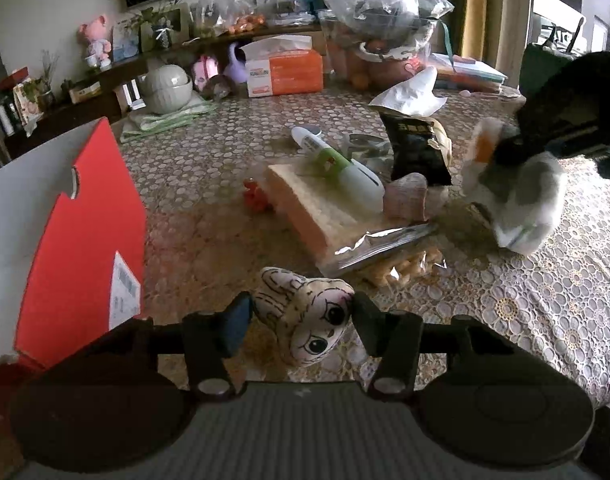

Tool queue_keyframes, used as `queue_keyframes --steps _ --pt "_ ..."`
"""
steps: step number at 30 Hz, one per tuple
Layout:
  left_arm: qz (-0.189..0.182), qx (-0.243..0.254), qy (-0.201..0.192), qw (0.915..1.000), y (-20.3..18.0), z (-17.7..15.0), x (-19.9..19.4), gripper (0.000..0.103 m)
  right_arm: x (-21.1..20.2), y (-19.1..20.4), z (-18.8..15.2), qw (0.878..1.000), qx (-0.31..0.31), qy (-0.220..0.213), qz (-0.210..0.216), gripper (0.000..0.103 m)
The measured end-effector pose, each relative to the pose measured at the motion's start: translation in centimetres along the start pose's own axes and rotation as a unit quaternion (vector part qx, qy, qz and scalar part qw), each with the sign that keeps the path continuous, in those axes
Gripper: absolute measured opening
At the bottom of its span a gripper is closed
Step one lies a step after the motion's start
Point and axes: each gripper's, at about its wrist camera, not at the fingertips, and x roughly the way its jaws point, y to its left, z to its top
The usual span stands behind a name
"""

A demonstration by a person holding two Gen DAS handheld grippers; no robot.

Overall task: Organize objects
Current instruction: 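Grasp the cartoon-face plush with the left gripper while the right gripper grasps the white-green bottle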

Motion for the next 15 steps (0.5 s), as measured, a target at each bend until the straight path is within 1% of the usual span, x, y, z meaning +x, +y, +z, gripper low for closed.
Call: queue_keyframes --steps 6,15 --pt "-0.006 -0.010 0.001 0.9999 0.6 -0.3 -1.3 0.053 -1.9 -1.9 -0.8 1.000 0.001 -0.001 0.009 0.010" --pt "-0.021 -0.005 -0.004 0.9998 1.4 -0.6 -3.7 0.053 -6.0 -2.8 -2.0 0.999 -0.010 -0.006 0.052 0.010"
